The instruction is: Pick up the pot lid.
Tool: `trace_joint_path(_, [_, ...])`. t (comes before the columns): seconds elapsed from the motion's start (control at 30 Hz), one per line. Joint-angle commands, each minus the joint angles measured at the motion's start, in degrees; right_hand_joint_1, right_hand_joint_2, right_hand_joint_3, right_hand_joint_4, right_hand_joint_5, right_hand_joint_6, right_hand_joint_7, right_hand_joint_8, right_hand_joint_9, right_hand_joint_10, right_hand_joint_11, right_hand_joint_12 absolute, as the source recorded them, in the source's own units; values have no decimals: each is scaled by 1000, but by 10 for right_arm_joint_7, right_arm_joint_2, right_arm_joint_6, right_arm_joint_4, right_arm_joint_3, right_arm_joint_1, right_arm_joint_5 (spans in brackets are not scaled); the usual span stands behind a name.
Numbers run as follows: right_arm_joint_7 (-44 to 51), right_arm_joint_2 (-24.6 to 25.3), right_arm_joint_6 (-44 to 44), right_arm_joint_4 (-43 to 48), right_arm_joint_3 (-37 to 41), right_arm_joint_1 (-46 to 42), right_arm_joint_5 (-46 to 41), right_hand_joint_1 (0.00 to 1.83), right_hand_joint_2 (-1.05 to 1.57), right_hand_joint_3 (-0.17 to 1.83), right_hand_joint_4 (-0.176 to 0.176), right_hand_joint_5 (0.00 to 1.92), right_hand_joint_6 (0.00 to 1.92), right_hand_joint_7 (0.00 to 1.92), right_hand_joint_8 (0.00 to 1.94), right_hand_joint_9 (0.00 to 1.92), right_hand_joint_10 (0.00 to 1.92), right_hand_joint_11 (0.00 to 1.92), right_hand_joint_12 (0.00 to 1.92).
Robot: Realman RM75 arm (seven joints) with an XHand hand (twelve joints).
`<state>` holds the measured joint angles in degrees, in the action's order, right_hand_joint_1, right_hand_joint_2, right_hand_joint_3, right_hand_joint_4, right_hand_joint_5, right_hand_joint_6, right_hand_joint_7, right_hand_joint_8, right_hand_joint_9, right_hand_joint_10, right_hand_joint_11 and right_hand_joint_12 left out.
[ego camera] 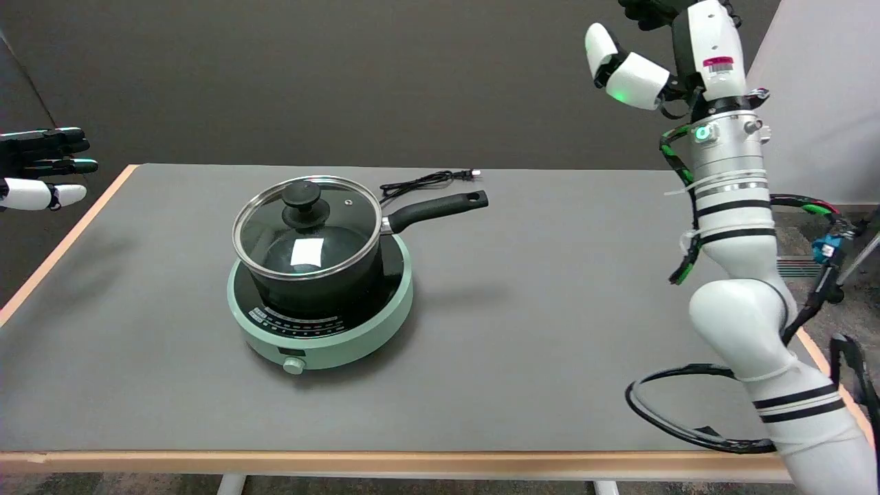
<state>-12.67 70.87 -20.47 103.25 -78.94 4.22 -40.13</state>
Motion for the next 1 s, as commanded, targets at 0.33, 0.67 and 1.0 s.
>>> trace_joint_path(0.33, [-127, -132, 48, 36, -63, 23, 204, 605, 676, 802, 123, 599, 291, 688, 243, 663, 412, 477, 1009])
trace_joint_path(0.67, [-264, -124, 62, 18, -218, 149, 371, 596, 647, 815, 116, 559, 259, 657, 223, 646, 403, 475, 1015])
trace_joint_path(1.0, [-259, -24, 155, -22, -329, 228, 394, 699, 551, 922, 111, 429, 176, 588, 180, 593, 386, 467, 987])
